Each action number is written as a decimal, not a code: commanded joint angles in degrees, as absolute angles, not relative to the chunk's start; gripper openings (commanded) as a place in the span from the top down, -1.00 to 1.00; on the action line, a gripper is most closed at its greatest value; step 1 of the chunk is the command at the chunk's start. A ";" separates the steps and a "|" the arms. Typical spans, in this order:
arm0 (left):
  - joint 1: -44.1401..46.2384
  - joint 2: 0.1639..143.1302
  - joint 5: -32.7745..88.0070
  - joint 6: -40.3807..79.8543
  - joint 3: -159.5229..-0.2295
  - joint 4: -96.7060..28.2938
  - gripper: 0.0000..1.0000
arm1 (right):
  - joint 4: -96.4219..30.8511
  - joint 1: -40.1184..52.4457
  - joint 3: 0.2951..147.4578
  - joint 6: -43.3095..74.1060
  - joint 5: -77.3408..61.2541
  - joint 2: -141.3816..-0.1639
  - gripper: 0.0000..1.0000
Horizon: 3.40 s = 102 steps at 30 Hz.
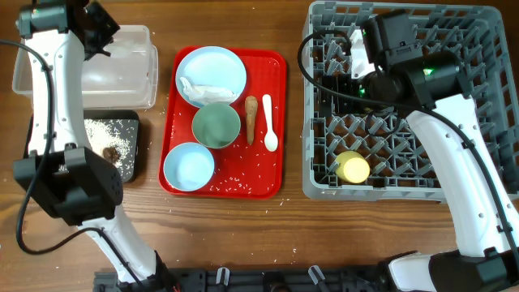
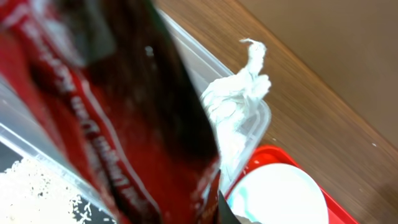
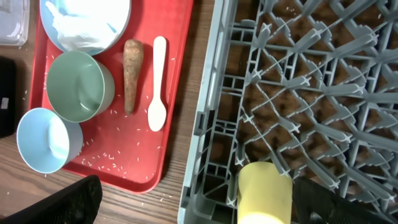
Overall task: Sort waste into correct bins and load items into the dishwasher rack
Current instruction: 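Carry the wrapper left and drop it into the clear plastic bin, then return the left gripper to the white plate and grasp remaining tissue, then drop the tissue into the clear plastic bin with the left gripper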
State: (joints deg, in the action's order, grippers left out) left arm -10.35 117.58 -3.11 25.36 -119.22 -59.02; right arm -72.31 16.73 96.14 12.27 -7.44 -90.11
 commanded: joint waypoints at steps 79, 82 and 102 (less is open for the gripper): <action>4.64 119.04 0.82 12.49 -117.95 -53.34 0.92 | -70.59 16.82 96.64 10.48 -6.39 -89.69 -1.00; -1.08 116.71 0.32 13.78 -117.95 -53.39 0.92 | -70.08 16.82 96.64 10.50 -6.42 -89.69 -1.00; -12.36 121.34 0.56 15.64 -117.89 -54.72 -0.99 | -69.60 16.82 96.64 12.05 -6.44 -89.69 -0.99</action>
State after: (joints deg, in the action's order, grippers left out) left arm -12.51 123.68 0.49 15.79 -117.75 -53.95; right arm -69.80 16.73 96.14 11.66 -7.40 -90.11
